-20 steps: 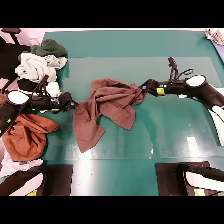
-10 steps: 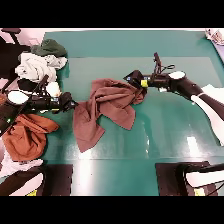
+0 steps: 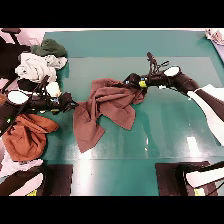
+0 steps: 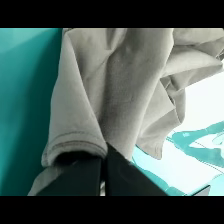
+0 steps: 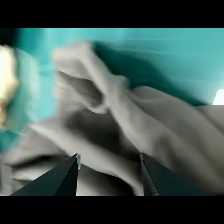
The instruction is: Fold the shirts.
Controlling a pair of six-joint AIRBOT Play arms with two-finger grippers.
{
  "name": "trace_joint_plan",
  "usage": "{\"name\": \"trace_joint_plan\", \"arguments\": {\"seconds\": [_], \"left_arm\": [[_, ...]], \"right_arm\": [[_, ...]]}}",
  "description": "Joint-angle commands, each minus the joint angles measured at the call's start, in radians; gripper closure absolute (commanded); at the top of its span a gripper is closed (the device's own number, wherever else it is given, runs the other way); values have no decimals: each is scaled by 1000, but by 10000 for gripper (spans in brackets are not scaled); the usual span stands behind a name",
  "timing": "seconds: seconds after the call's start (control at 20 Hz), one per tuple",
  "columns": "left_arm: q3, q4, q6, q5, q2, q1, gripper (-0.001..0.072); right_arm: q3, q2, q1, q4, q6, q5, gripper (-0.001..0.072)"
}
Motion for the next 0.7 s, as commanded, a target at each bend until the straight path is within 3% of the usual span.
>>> {"name": "trace_joint_plan", "arguments": {"seconds": [0.0,0.3,0.65], "left_arm": [[1,0,0,-1,1,1,682],[1,0,0,0,1,0,682],[1,0,0,3,1,0,682]], "right_arm": [[3,6,3,-169,-80,4,262],[50,7,3,-175,-196,50,262],[144,-4,42,-297,-201,-4,262]]}}
